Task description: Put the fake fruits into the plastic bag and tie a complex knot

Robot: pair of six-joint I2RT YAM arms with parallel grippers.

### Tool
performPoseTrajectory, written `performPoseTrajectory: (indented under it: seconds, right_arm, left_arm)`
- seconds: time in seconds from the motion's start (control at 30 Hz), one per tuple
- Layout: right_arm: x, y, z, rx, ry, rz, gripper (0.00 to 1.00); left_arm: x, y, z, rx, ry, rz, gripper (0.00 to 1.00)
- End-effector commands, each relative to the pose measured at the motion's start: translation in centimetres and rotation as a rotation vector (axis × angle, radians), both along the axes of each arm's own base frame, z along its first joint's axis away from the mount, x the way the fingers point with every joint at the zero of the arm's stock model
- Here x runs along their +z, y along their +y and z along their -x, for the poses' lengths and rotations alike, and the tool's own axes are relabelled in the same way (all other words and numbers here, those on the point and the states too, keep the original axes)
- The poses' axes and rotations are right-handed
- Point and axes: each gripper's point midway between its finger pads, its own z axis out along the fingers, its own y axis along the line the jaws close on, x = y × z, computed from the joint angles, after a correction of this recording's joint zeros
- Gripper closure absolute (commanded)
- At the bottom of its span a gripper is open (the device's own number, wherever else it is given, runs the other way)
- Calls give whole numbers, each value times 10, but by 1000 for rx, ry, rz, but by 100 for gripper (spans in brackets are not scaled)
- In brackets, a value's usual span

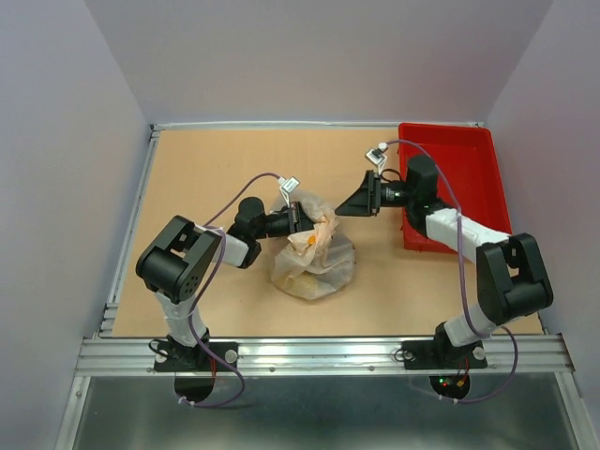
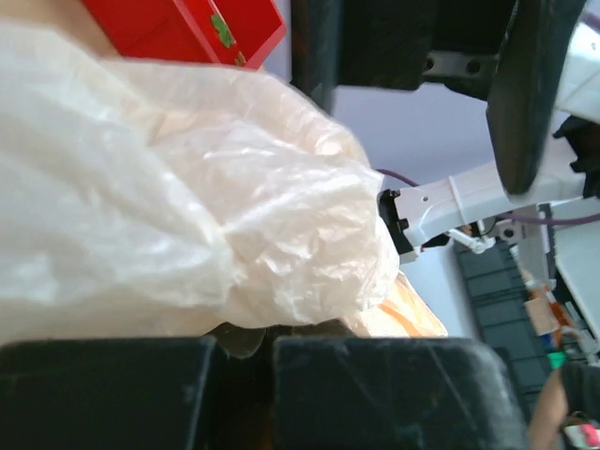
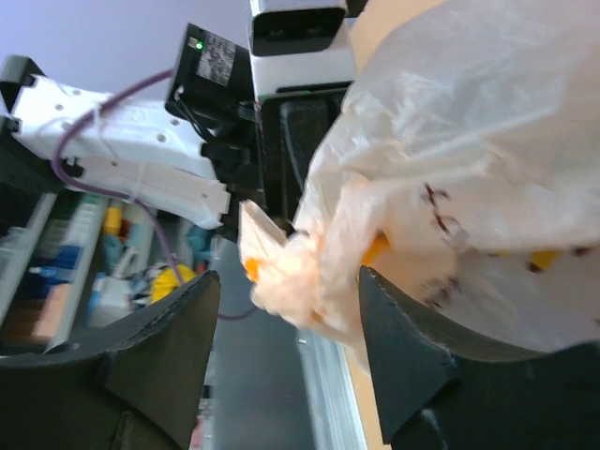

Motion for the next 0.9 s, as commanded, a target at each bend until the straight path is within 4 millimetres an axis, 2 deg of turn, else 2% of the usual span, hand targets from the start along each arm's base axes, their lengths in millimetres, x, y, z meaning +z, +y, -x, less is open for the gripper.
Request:
performPoseTrajectory:
  seconds: [0.0,0.1,0.3,0.4,0.5,0.6,0.73,0.87]
  right_arm:
    - [1,-32,9,-21,-79,67,44]
    - [-4,-33,14,-25,-74,86,44]
    - [-20,-19,15,1,-62,114,61]
    - [-23,-9,27,46,-52,114,62]
    - [-27,0,35,71,-53,121,63]
    - [-34,10,33,86,-60,136,66]
    - [-38,20,15,63,-92,154,71]
    - [-20,29,-7,36,-142,119,74]
  left_arm:
    - [65,3,12,-45,-268,201,100]
    - [67,3,12,-42,-272,208,100]
    - [71,1,12,-44,-285,203,100]
    - [74,1,10,-34,-299,196,100]
    - [68,0,8,-23,-299,165,100]
    - [67,-4,12,-32,-311,154,100]
    - [68,-8,20,-54,-331,156,100]
    - [62,-9,29,-72,-333,146,100]
